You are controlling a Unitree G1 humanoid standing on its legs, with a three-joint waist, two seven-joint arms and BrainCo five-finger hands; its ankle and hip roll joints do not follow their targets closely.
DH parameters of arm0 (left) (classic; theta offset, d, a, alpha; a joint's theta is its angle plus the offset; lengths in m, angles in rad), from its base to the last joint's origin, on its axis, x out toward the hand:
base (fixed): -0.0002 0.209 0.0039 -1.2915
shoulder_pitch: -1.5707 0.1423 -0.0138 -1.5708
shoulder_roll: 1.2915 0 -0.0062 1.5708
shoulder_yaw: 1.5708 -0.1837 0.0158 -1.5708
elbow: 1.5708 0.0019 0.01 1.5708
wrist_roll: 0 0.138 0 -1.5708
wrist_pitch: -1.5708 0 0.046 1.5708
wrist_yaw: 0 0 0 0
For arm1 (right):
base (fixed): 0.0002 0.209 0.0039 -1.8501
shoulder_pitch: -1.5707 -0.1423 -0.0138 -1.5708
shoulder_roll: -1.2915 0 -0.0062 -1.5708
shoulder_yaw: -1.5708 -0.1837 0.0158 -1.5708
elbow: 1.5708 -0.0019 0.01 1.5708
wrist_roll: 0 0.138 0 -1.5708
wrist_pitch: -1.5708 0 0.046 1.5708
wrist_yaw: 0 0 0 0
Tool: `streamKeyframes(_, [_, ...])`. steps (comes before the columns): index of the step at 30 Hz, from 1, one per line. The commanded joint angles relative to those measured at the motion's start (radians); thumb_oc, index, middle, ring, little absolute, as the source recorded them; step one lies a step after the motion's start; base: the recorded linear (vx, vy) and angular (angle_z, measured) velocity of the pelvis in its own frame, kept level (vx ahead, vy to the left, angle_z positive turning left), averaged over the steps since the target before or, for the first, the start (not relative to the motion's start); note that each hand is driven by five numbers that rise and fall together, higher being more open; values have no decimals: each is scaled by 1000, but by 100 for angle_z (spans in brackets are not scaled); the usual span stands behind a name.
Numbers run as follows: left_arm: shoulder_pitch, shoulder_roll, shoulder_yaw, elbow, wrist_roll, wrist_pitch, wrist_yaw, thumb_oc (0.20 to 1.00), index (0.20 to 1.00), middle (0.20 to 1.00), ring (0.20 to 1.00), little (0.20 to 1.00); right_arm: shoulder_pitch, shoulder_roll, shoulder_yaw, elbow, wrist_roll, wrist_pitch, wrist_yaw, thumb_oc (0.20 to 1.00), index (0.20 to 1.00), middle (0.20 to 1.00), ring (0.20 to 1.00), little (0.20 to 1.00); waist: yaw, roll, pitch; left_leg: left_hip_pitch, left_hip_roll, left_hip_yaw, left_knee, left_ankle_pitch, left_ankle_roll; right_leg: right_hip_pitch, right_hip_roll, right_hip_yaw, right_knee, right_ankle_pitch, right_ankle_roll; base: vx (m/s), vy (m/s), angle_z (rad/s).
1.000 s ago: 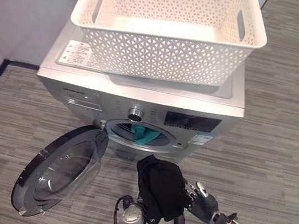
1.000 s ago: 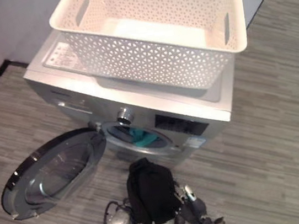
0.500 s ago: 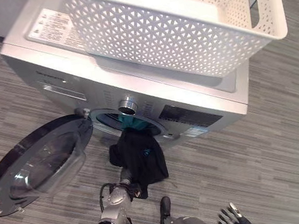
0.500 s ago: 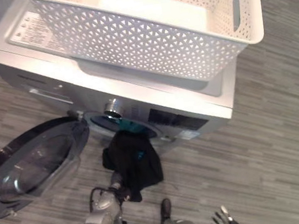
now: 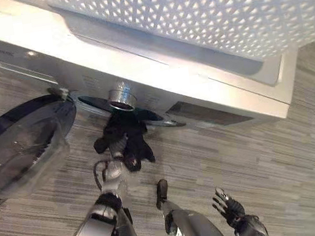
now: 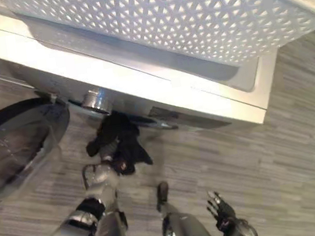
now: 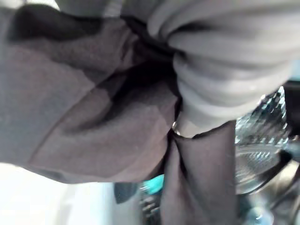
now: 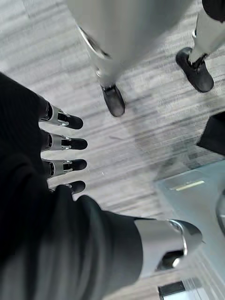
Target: Grab the laundry basket,head to the washer,open it,put in the laundry and shut it.
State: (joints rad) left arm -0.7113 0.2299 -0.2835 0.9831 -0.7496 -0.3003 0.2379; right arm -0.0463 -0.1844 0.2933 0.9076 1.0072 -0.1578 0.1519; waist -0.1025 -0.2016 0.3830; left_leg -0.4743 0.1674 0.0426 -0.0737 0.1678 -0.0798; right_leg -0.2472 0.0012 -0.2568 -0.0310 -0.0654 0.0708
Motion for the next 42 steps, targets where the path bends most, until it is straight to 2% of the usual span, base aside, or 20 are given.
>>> streamKeyframes(1, [-137, -3, 24, 57, -27, -95, 20, 200, 200, 200, 200, 200, 34, -57, -7, -47, 22, -40, -16, 1000, 1000, 1000, 1000, 1000, -18, 1, -24, -35, 41, -10, -8, -12, -60, -110, -45, 6, 97, -2, 39, -22, -15, -15])
streamKeyframes(10, [-499, 93, 61, 67, -162, -151, 41, 200, 200, 200, 200, 200, -42, -88, 6, -77, 22, -75, -23, 1000, 1000, 1000, 1000, 1000, -92, -20, -57, -211, 40, -38, 33, -26, -53, -293, -45, 13, 159, -9, 46, -7, -12, 0])
streamKeyframes(12, [-534, 95, 57, 58, -178, -156, 36, 200, 200, 200, 200, 200, -50, -89, 6, -71, 20, -76, -24, 1000, 1000, 1000, 1000, 1000, -99, -20, -61, -229, 36, -42, 42, -29, -51, -306, -45, 15, 162, -9, 47, 16, -20, 5])
streamKeyframes(17, [-638, 66, 95, 8, -317, -199, 17, 200, 200, 200, 200, 200, -75, -85, 13, -53, 16, -60, -20, 1000, 1000, 1000, 1000, 1000, -121, -12, -80, -278, 21, -49, 69, -50, -43, -342, -50, 22, 167, -18, 46, 17, -1, 6])
streamKeyframes(21, [-813, 134, 95, 15, -425, -238, 3, 200, 200, 200, 200, 200, -115, -114, 32, -52, 11, -47, -3, 1000, 1000, 1000, 1000, 1000, -148, -20, -108, -299, 15, -46, 85, -67, -41, -368, -46, 42, 167, -11, 51, 15, 28, -4])
streamKeyframes(24, [-947, 149, 44, -110, -489, -311, -10, 200, 200, 200, 200, 200, -123, -156, 29, -76, 5, -40, 1, 1000, 1000, 1000, 1000, 1000, -168, -17, -128, -302, 11, -42, 80, -73, -39, -372, -45, 56, 153, 0, 59, 34, 19, -11])
streamKeyframes(26, [-968, 132, 21, -244, -495, -363, -26, 200, 200, 200, 200, 200, -94, -180, 28, -109, -8, -25, 13, 1000, 1000, 1000, 1000, 1000, -175, -16, -133, -301, 8, -40, 70, -73, -38, -368, -44, 57, 137, 5, 65, 35, -2, -12])
streamKeyframes(27, [-961, 129, 21, -252, -491, -365, -22, 200, 200, 200, 200, 200, -90, -181, 27, -112, -9, -23, 13, 1000, 1000, 1000, 1000, 1000, -174, -16, -134, -300, 8, -40, 69, -72, -38, -367, -44, 57, 136, 5, 65, 42, -4, 0])
streamKeyframes(28, [-937, 77, 4, -382, -508, -391, -44, 200, 200, 200, 200, 200, -54, -206, 29, -140, -19, -2, 31, 1000, 1000, 1000, 1000, 1000, -171, -9, -136, -292, 1, -39, 56, -71, -35, -359, -45, 57, 120, 6, 68, 37, 3, 3])
streamKeyframes(30, [-908, 57, 6, -425, -499, -397, -48, 200, 200, 200, 200, 200, -34, -215, 25, -154, -24, 5, 39, 1000, 1000, 1000, 1000, 1000, -168, -6, -135, -288, -3, -38, 51, -71, -34, -355, -45, 58, 115, 6, 68, 18, 1, 3])
streamKeyframes(31, [-852, 20, -19, -459, -449, -382, -21, 200, 200, 200, 200, 200, -8, -221, 23, -174, -17, 20, 54, 1000, 1000, 1000, 1000, 1000, -159, 2, -129, -279, -9, -38, 44, -69, -30, -346, -46, 56, 110, 4, 66, 0, 0, 0])
streamKeyframes(33, [-836, 25, -42, -451, -402, -359, 4, 200, 200, 200, 200, 200, 4, -227, 18, -183, -17, 23, 60, 1000, 1000, 1000, 1000, 1000, -154, 4, -126, -271, -11, -36, 38, -66, -29, -339, -46, 54, 107, 4, 65, 0, 0, 0])
streamKeyframes(34, [-817, 52, -74, -398, -358, -301, 14, 799, 799, 799, 799, 799, 12, -231, 15, -195, -12, 32, 69, 1000, 1000, 1000, 1000, 1000, -148, 9, -122, -265, -13, -36, 33, -62, -29, -335, -46, 54, 104, 6, 64, -9, 26, 3])
streamKeyframes(35, [-834, 137, -171, -209, -274, -141, -20, 1000, 1000, 1000, 1000, 1000, 9, -244, -1, -204, -4, 39, 76, 1000, 1000, 1000, 1000, 1000, -138, 23, -116, -260, -13, -33, 26, -52, -26, -333, -45, 52, 103, 9, 63, 0, 0, 0])
streamKeyframes(36, [-844, 139, -172, -197, -282, -141, -31, 1000, 1000, 1000, 1000, 1000, 6, -242, -1, -204, -4, 39, 76, 1000, 1000, 1000, 1000, 1000, -138, 21, -112, -258, -13, -32, 25, -52, -26, -332, -45, 52, 103, 9, 63, -18, 38, 0])
streamKeyframes(37, [-900, 222, -274, -19, -111, -10, -75, 1000, 1000, 1000, 1000, 1000, -6, -247, -13, -185, -5, 50, 77, 1000, 1000, 1000, 1000, 1000, -132, 30, -106, -253, -13, -26, 20, -43, -26, -331, -45, 52, 101, 13, 62, -9, 35, -3])
streamKeyframes(38, [-939, 258, -337, 86, 2, 40, -91, 1000, 1000, 1000, 1000, 1000, -16, -247, -21, -174, -16, 60, 81, 1000, 1000, 1000, 1000, 1000, -129, 38, -102, -247, -12, -24, 12, -36, -25, -330, -44, 51, 99, 17, 62, -22, 55, -1])
streamKeyframes(39, [-1004, 283, -432, 226, 276, 114, -100, 1000, 1000, 1000, 1000, 1000, -40, -243, -19, -146, -44, 72, 77, 1000, 1000, 1000, 1000, 1000, -127, 43, -96, -240, -8, -20, 4, -26, -24, -330, -42, 50, 95, 24, 63, -22, 46, 7])
streamKeyframes(41, [-1033, 267, -561, 314, 618, 181, -82, 1000, 1000, 1000, 1000, 1000, -52, -248, -8, -128, -68, 77, 76, 1000, 1000, 1000, 1000, 1000, -131, 38, -96, -236, -4, -17, 1, -22, -22, -325, -40, 53, 88, 30, 62, -13, 16, 2])
streamKeyframes(42, [-1029, 260, -607, 356, 741, 205, -96, 1000, 1000, 1000, 1000, 1000, -54, -251, 1, -120, -78, 83, 77, 1000, 1000, 1000, 1000, 1000, -135, 35, -98, -232, -1, -15, 0, -23, -21, -323, -40, 55, 85, 32, 62, -6, 9, -4])
